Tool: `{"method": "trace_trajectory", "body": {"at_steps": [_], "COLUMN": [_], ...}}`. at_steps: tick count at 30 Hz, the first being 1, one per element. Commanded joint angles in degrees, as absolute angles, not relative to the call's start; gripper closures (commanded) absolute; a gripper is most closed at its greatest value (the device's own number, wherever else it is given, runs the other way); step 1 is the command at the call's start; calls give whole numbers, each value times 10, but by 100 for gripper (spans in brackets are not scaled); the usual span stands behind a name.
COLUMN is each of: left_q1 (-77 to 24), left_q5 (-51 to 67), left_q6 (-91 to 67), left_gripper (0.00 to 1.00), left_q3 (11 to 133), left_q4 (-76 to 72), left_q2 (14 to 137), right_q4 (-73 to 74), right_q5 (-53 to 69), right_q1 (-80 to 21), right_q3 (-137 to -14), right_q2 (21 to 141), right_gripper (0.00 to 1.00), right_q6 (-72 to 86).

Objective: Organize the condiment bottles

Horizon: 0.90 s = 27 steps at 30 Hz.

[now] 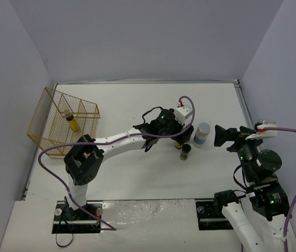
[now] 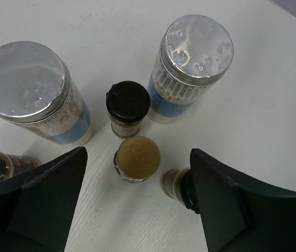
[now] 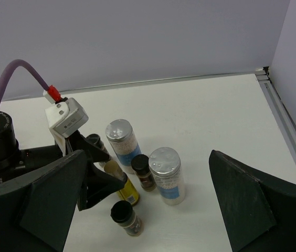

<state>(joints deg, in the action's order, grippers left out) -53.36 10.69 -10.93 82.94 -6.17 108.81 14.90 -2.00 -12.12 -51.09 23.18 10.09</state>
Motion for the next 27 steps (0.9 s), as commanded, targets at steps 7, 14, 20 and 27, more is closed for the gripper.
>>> {"method": "trace_trajectory", "body": {"at_steps": [7, 14, 20, 27], "left_q1": [-541, -541, -541, -540], "left_q5": [98, 87, 55, -75], "left_q6": [-100, -99, -93, -107], "left_gripper": [46, 77, 100, 100], "left_q3": [863, 838, 792, 765], "left_q4": [-96, -110, -106, -19], "left_q2": [1089, 1061, 986, 864], "right_q4": [118, 118, 118, 117], "right_q5": [-10, -8, -6, -4], "right_q1": [-126, -126, -126, -126], "right_q3": [-528, -526, -525, -525], "right_q2": [238, 239, 236, 239], "right_gripper": [0, 0, 0, 0], "right_q6": [100, 102, 102, 101]}}
